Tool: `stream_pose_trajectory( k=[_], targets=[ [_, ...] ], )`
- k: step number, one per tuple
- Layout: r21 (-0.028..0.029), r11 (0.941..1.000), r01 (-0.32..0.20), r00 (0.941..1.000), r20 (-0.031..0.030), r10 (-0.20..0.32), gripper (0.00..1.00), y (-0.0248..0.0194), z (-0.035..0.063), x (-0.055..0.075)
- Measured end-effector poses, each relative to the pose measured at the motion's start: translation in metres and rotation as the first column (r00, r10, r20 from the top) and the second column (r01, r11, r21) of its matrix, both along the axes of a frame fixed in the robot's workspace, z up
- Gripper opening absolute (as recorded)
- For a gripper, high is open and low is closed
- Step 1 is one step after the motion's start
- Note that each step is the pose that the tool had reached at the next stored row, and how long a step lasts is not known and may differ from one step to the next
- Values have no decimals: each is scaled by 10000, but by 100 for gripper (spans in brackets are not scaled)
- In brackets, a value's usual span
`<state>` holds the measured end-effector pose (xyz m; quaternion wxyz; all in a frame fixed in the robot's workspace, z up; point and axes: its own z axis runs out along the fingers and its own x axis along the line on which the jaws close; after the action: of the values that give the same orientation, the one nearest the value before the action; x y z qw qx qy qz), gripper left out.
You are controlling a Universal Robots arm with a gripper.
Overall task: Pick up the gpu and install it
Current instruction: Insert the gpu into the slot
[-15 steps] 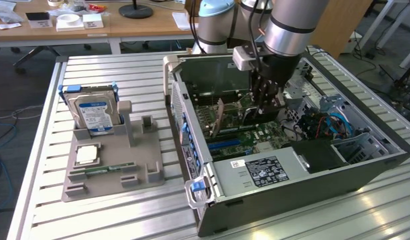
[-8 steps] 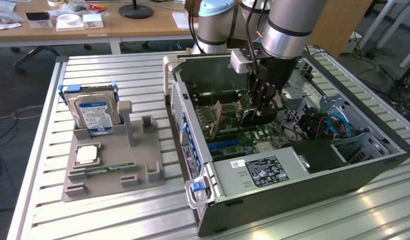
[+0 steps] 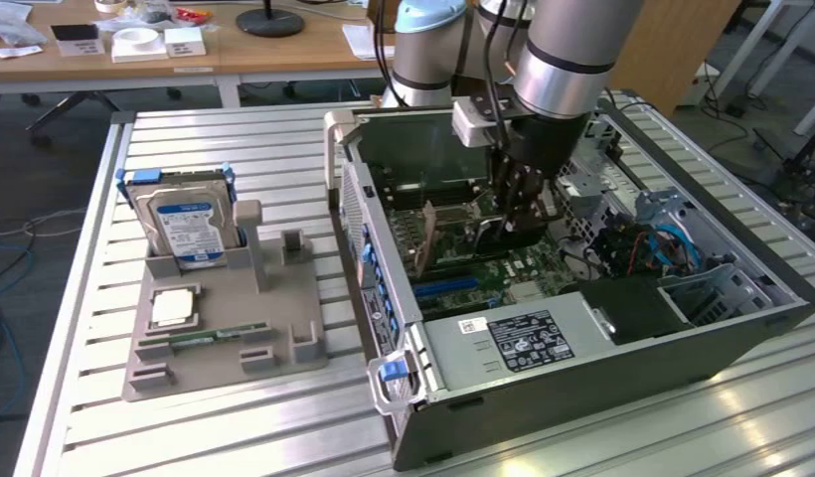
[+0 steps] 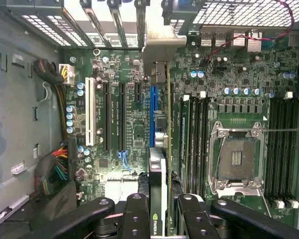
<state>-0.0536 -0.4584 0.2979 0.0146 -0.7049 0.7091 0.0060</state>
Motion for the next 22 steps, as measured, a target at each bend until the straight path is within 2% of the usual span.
stream_pose_trajectory(
  k=[4, 15, 22],
  targets=[
    [1, 10000, 3, 10000, 0, -3, 27, -24, -5, -4],
    [0, 10000, 2, 10000, 0, -2, 27, -26, -118, -48],
    [0, 10000, 1, 10000, 0, -1, 27, -26, -123, -49]
  ],
)
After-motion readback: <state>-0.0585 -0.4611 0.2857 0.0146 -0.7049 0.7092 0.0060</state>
